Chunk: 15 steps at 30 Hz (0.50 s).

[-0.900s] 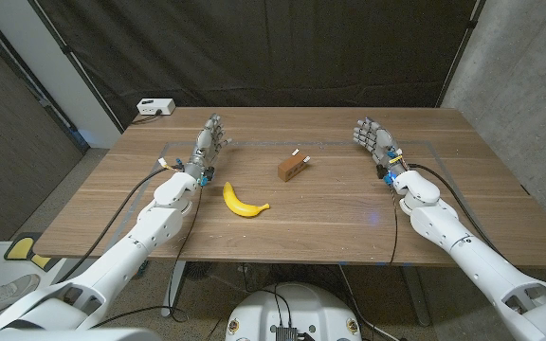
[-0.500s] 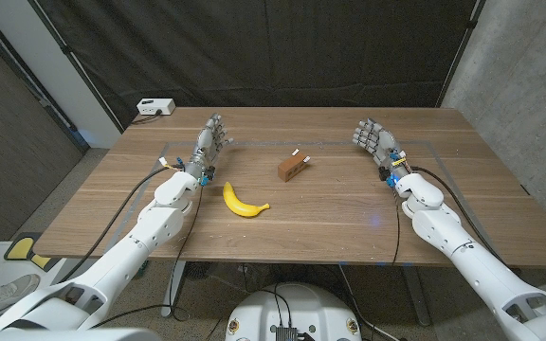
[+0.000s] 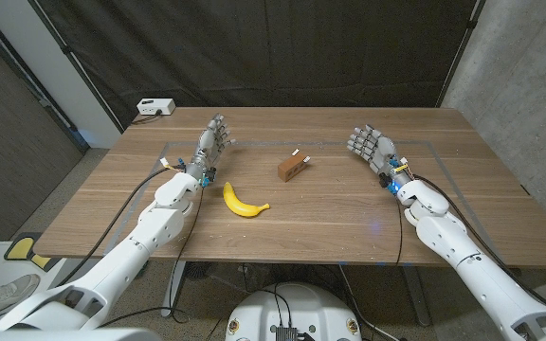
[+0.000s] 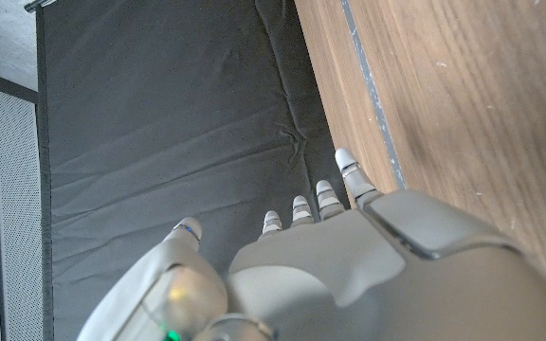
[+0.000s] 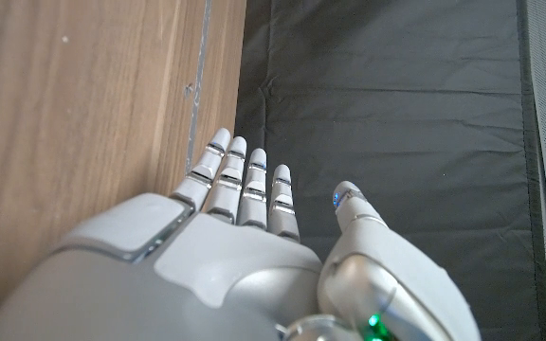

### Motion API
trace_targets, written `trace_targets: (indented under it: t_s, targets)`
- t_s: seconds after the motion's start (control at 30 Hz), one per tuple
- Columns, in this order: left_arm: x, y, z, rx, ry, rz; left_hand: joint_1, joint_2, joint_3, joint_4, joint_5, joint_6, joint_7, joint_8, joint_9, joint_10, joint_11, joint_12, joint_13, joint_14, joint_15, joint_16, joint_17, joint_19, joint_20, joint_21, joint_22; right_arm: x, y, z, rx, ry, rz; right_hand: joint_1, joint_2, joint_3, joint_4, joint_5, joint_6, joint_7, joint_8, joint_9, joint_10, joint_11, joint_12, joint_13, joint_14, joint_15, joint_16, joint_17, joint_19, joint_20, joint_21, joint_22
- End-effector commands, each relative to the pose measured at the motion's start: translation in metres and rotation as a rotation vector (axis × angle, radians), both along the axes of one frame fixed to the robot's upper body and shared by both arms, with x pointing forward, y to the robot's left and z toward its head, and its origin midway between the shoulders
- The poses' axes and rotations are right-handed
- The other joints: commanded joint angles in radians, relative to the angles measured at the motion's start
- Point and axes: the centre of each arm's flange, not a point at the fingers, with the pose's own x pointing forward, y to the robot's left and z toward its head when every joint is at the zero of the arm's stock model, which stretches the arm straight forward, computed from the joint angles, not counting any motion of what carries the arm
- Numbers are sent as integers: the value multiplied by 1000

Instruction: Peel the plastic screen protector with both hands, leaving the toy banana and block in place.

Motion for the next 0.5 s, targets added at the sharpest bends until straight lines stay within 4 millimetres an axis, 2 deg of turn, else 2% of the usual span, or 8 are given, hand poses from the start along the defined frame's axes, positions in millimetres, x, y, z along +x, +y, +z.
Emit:
trace_targets:
  t_s: [0.03,0.3,0.33,0.5]
  targets:
    - [-5,-5,-4,9,-3,-32,3,7,4,-5,5,-36,-1,7,2,4,0,4,2,4,3,-2,3,-155,8,-3,3,-26,18,-14,11,70,164,4,5,8,0,7,14,0,6,4,7,3,0,2,1,0,0,3,-7,1,0,5]
    - [-6,-7,-6,17,-4,-59,5,7,4,-6,5,-32,-2,7,2,12,1,5,3,8,3,-2,4,-152,8,-5,3,-45,33,-17,6,111,240,3,10,11,3,9,23,4,9,4,7,2,-1,2,5,4,1,4,-2,1,2,5]
    - [-6,-7,-6,19,-5,-63,5,7,4,-7,4,-31,-2,7,2,13,0,6,3,8,3,-2,4,-152,8,-5,3,-48,35,-17,6,121,246,3,15,15,5,11,28,-1,9,4,32,19,7,3,5,2,0,5,0,-2,4,6]
    - [-5,-7,-5,26,-11,-80,7,7,3,-8,4,-29,-3,7,2,14,0,5,3,9,1,-3,4,-151,8,-8,3,-60,46,-19,-13,191,299,3,18,20,7,12,36,10,10,4,40,22,8,3,16,4,2,5,5,1,8,6]
